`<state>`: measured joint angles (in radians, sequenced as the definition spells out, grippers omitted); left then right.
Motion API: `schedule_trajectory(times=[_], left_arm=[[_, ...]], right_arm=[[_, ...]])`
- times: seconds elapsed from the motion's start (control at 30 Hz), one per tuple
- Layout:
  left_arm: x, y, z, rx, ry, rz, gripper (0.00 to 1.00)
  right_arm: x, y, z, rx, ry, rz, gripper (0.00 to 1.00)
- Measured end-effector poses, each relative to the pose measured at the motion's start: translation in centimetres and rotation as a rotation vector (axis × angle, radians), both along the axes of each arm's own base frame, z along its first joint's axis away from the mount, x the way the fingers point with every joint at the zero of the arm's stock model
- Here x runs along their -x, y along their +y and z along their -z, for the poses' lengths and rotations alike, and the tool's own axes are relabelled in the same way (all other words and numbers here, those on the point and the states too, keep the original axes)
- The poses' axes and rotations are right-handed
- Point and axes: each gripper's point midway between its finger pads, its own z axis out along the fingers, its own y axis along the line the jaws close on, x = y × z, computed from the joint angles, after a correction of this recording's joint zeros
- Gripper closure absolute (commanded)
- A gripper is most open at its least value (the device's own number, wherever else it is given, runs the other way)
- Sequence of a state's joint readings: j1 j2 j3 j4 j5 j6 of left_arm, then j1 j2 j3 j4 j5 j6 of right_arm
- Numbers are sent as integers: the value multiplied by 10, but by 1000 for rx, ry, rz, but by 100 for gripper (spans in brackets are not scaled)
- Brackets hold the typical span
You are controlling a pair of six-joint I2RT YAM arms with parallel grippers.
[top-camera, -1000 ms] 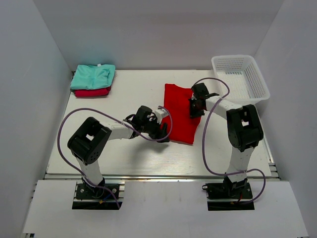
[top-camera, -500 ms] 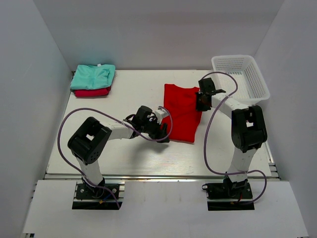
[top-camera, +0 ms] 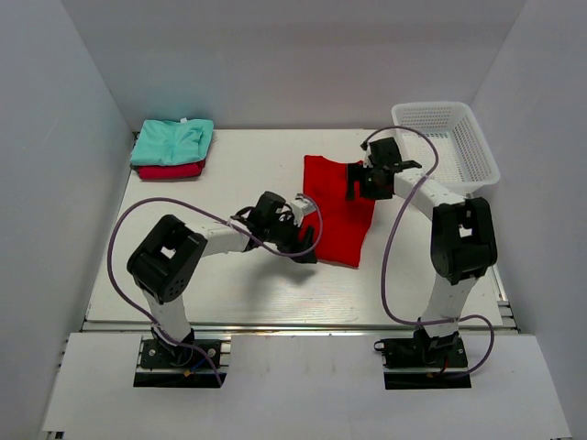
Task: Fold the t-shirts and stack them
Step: Fold the folded rectangular tshirt in 1/3 of the way
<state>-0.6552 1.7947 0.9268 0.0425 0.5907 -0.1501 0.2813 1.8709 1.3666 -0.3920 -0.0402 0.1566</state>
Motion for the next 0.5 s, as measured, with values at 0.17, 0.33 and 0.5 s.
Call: schedule_trajectory(times=[0.17,0.33,0.5], left_arm=[[-9,2,-21,-12,-25,-62,0],[-24,15,-71,-4,-130,-188,0],[-39,36,-73,-73,-151,-322,0]], right_arm=[[23,0,-34,-60,-75,-10,10],[63,-5,-61,-141,-144,29,10],[106,-8,-28,-187,-58,57,10]])
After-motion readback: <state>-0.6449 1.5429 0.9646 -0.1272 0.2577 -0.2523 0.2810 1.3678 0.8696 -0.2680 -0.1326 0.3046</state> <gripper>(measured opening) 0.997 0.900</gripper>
